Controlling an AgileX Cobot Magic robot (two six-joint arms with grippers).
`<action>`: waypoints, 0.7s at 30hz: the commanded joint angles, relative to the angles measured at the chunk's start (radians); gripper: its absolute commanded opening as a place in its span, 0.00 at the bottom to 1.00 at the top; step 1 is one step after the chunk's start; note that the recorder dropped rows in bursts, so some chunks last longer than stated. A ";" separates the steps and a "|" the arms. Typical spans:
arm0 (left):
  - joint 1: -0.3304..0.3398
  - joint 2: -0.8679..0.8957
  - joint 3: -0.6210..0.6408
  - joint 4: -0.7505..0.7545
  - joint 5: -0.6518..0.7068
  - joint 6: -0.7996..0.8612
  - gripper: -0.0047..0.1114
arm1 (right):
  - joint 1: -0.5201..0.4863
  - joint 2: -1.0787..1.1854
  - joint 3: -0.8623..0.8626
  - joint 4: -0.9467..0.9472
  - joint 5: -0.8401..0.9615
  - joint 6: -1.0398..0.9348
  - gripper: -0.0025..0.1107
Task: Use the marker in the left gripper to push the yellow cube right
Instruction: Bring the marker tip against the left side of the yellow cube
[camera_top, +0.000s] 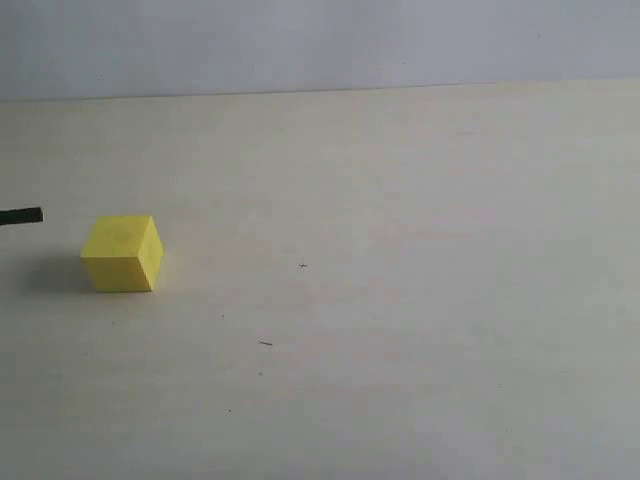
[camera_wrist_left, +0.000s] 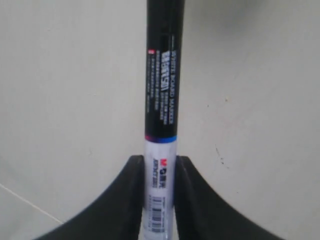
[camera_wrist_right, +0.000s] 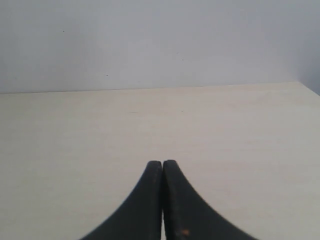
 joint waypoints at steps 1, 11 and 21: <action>0.066 0.105 -0.061 -0.027 -0.025 0.143 0.04 | -0.004 -0.006 0.004 0.003 -0.004 -0.008 0.02; 0.064 0.293 -0.165 -0.142 -0.001 0.354 0.04 | -0.004 -0.006 0.004 0.005 -0.004 -0.008 0.02; 0.062 0.263 -0.165 -0.270 0.097 0.447 0.04 | -0.004 -0.006 0.004 0.005 -0.004 -0.008 0.02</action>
